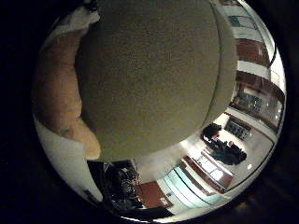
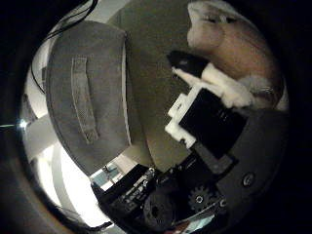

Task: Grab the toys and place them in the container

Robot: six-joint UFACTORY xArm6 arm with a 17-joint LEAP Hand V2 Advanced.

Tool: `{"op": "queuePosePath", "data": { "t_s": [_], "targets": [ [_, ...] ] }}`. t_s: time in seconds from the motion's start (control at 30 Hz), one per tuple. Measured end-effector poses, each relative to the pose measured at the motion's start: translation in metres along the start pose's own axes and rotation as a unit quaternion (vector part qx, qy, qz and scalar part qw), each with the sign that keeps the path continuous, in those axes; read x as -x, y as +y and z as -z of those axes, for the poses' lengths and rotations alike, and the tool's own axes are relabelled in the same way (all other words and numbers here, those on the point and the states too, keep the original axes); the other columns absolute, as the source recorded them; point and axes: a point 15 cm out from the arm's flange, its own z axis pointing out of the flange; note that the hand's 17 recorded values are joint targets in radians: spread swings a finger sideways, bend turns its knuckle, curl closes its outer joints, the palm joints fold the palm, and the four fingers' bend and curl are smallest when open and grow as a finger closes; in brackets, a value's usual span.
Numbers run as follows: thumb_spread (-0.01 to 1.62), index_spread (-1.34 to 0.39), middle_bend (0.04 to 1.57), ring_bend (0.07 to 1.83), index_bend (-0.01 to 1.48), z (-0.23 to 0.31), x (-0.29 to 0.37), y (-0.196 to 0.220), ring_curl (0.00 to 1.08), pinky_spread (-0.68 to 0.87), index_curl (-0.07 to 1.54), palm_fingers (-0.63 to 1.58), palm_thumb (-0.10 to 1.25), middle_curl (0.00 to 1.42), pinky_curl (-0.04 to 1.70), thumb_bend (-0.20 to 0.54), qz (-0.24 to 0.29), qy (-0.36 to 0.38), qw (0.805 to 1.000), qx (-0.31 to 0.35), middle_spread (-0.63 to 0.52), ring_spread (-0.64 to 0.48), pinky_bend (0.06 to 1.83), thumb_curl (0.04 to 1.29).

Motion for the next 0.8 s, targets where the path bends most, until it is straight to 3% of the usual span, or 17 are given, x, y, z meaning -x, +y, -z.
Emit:
{"op": "queuePosePath", "data": {
  "t_s": [0.23, 0.8],
  "targets": [
    [0.83, -0.28, 1.28, 1.39, 1.08, 0.045, -0.033, -0.022, 0.63, -0.18, 0.79, 1.14, 1.11, 0.75, 0.41, -0.011, -0.014, 0.022, 0.998, -0.062, -0.16, -0.22, 1.6, 0.61],
    [0.71, -0.26, 1.35, 1.37, 1.11, 0.257, -0.032, 0.007, 0.72, -0.17, 0.83, 1.11, 1.09, 0.74, 0.6, -0.017, -0.003, 0.041, 0.995, -0.088, -0.13, -0.22, 1.56, 0.8]
  ]
}}
